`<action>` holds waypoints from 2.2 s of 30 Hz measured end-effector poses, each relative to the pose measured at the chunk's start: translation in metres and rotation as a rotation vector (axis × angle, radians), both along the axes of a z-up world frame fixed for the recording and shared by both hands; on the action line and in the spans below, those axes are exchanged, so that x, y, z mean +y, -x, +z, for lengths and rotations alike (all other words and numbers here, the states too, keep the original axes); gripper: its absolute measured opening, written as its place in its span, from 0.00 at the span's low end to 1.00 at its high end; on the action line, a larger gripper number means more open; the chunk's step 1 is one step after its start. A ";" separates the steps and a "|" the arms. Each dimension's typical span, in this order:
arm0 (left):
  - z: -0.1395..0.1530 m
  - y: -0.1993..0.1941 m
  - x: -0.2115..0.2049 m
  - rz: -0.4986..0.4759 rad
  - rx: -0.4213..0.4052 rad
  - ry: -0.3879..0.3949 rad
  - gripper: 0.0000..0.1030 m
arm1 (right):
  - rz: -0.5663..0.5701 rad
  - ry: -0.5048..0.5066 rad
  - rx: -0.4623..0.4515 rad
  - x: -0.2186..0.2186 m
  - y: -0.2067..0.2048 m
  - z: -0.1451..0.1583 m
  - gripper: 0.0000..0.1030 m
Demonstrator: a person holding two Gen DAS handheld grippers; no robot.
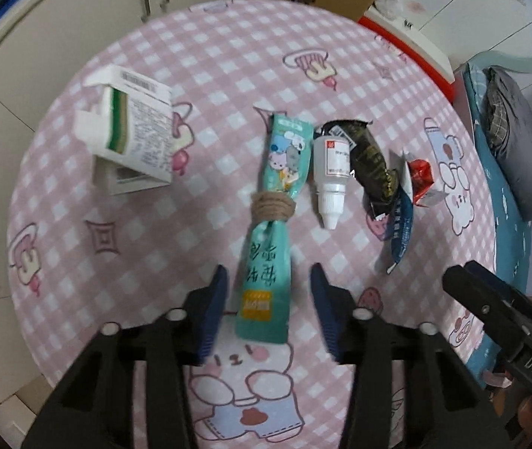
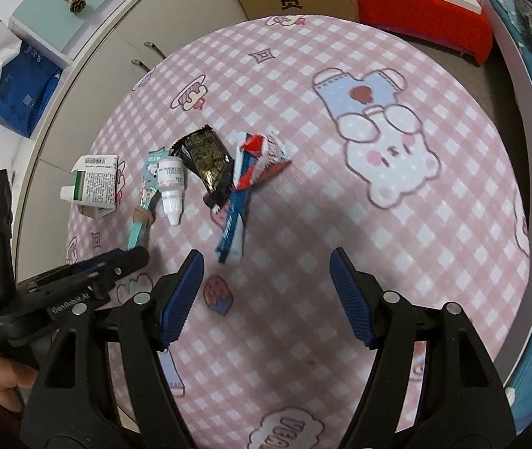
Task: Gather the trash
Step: 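Grasp the teal toothpaste tube with the left gripper while the right grasps the blue toothbrush, then carry tube and toothbrush to the bucket and open both grippers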
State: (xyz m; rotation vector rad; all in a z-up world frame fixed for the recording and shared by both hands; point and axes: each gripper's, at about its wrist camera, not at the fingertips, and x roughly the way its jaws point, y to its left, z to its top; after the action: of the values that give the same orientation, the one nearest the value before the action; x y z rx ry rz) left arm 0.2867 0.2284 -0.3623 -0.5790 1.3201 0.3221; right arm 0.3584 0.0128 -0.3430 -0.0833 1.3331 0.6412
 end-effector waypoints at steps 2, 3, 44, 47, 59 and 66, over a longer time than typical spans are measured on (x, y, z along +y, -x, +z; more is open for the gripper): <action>-0.007 -0.003 0.000 -0.012 0.029 0.007 0.24 | 0.004 0.004 0.002 0.008 -0.003 -0.004 0.64; -0.007 -0.003 0.000 -0.015 0.024 0.008 0.24 | 0.007 0.006 0.005 0.013 -0.004 -0.006 0.64; 0.163 -0.014 -0.144 -0.043 -0.371 -0.152 0.22 | 0.049 -0.249 -0.139 -0.106 -0.024 0.127 0.11; 0.167 -0.025 -0.181 -0.083 -0.375 -0.147 0.22 | 0.008 -0.246 -0.143 -0.150 -0.032 0.127 0.11; 0.151 -0.069 -0.343 -0.282 -0.353 -0.096 0.22 | -0.164 -0.194 -0.112 -0.321 -0.047 0.105 0.11; 0.124 -0.088 -0.406 -0.363 -0.294 -0.041 0.22 | -0.251 -0.155 -0.052 -0.389 -0.048 0.077 0.11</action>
State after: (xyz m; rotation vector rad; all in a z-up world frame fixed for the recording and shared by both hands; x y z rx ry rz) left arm 0.3751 -0.1776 -0.2379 -0.3272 1.1044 -0.0347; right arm 0.4060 -0.3760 -0.2661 0.1900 1.2155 0.5230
